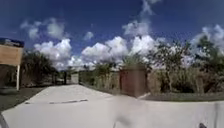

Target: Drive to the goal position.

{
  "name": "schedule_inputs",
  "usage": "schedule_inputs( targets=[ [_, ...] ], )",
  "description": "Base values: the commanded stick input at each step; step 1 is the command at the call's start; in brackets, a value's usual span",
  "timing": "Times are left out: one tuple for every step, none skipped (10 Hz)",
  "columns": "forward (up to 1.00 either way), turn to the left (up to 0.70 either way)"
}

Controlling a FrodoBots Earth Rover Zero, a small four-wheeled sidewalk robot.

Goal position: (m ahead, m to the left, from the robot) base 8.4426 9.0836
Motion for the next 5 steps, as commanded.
schedule_inputs(
  targets=[
    [0.7, 0.14],
    [0.7, 0.14],
    [0.7, 0.14],
    [0.7, 0.14],
    [0.7, 0.14]
  ],
)
